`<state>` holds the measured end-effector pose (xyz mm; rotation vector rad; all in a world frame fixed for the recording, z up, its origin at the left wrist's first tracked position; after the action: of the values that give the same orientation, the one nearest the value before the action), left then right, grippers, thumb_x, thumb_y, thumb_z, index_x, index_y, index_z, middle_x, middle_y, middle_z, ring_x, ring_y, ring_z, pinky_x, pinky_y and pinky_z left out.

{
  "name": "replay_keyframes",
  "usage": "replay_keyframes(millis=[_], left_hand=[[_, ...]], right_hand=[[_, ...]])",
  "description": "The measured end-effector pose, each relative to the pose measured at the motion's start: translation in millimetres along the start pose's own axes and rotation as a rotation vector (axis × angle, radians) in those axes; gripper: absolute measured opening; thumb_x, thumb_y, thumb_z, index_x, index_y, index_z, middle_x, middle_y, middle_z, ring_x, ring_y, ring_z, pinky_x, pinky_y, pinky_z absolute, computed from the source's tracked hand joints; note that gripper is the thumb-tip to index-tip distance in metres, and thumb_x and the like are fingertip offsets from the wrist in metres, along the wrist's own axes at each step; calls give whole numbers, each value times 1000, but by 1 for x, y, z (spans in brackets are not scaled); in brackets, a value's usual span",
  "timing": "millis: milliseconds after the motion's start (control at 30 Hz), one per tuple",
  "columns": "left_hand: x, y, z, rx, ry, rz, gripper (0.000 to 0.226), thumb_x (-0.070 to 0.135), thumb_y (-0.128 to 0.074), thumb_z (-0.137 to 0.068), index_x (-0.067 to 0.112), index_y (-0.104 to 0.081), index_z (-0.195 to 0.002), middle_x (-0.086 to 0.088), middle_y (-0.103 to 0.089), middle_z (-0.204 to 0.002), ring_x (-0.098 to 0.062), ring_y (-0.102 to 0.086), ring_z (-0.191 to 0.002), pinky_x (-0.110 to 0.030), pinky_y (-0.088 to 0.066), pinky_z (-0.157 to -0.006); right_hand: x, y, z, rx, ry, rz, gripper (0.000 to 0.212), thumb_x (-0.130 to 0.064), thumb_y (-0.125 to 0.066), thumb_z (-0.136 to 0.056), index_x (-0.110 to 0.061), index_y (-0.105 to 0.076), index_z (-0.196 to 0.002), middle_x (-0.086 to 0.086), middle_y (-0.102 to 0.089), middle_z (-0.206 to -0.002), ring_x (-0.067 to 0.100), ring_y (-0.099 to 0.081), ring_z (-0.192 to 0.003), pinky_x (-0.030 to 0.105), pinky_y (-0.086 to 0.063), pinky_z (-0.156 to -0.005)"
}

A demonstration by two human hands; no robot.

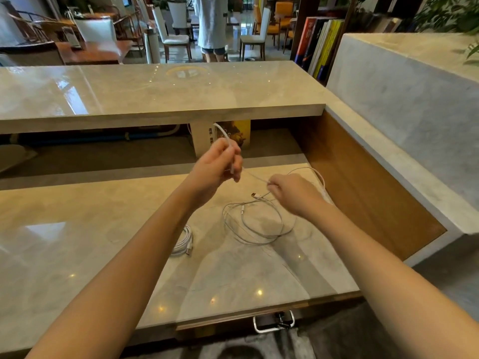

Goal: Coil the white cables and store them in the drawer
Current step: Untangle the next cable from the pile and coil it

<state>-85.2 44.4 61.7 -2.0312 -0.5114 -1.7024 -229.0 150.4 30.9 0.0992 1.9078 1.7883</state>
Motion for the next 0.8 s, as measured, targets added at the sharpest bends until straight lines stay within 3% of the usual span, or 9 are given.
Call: replay_keyframes(millis=[67,133,267,367,467,633,700,800], left_hand=[[-5,-8,-4,104,-27,-359,18,13,-32,-100,16,-50,-97,-1,-52,-73,-13,-54,-68,-23,-49,-69],[-12,-13,-6,128,-21,-595,19,13,-34,-100,18,-51,-96,0,-54,-74,-12,-55,-70,-22,-49,-69],[-27,-5,-6,25,229,-782,21,20,-33,-101,22,-52,-91,-2,-53,-74,-13,-51,-64,-24,-46,-58],[-30,-3,2,-116,339,-554,33,31,-29,-102,12,-55,-94,-1,-46,-67,-12,-40,-55,-24,-37,-51],[-27,-6,9,-318,453,-233,50,46,-22,-100,12,-53,-80,1,-38,-59,-10,-29,-49,-24,-23,-46],[-24,-15,19,-742,500,184,37,43,-45,-94,14,-53,-71,7,-35,-52,-7,-21,-43,-19,-19,-39],[-24,-16,22,-816,496,350,34,41,-49,-94,14,-55,-73,6,-32,-52,-6,-22,-41,-15,-21,-37],[-21,-9,23,-820,471,613,32,34,-43,-98,11,-55,-79,4,-32,-56,-5,-27,-42,-14,-23,-38]], right_hand=[[-28,-1,9,15,119,100,26,-28,-40,-98,-15,-54,-115,10,-65,-103,28,-59,-86,33,-42,-65],[-45,6,16,64,204,158,25,-27,-40,-98,-16,-51,-117,10,-65,-105,31,-61,-91,38,-48,-70],[-50,37,20,312,328,128,20,-30,-49,-95,-14,-59,-103,5,-67,-89,22,-62,-78,33,-50,-64],[-42,60,13,412,351,90,23,-34,-56,-91,-13,-64,-96,3,-67,-85,17,-60,-74,29,-47,-62],[-38,68,2,364,357,-49,23,-35,-61,-87,-11,-65,-89,2,-65,-83,18,-59,-77,33,-50,-67],[-42,57,-10,-68,312,-680,18,-27,-54,-92,-14,-53,-80,4,-69,-110,12,-63,-105,24,-51,-89],[-44,46,-7,-231,274,-880,22,-26,-45,-97,-13,-49,-79,8,-71,-103,14,-67,-100,26,-53,-90],[-42,36,-3,-290,211,-974,29,-28,-37,-100,-14,-49,-77,4,-67,-74,17,-68,-76,33,-54,-87]])
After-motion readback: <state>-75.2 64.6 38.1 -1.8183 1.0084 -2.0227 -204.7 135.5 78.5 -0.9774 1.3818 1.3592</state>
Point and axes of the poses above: each hand's wrist, its own z-axis away from the middle knuckle, its own y-axis out of the back of the hand, x = y × z, the point moved 3 cm from there along -z, towards the middle knuckle
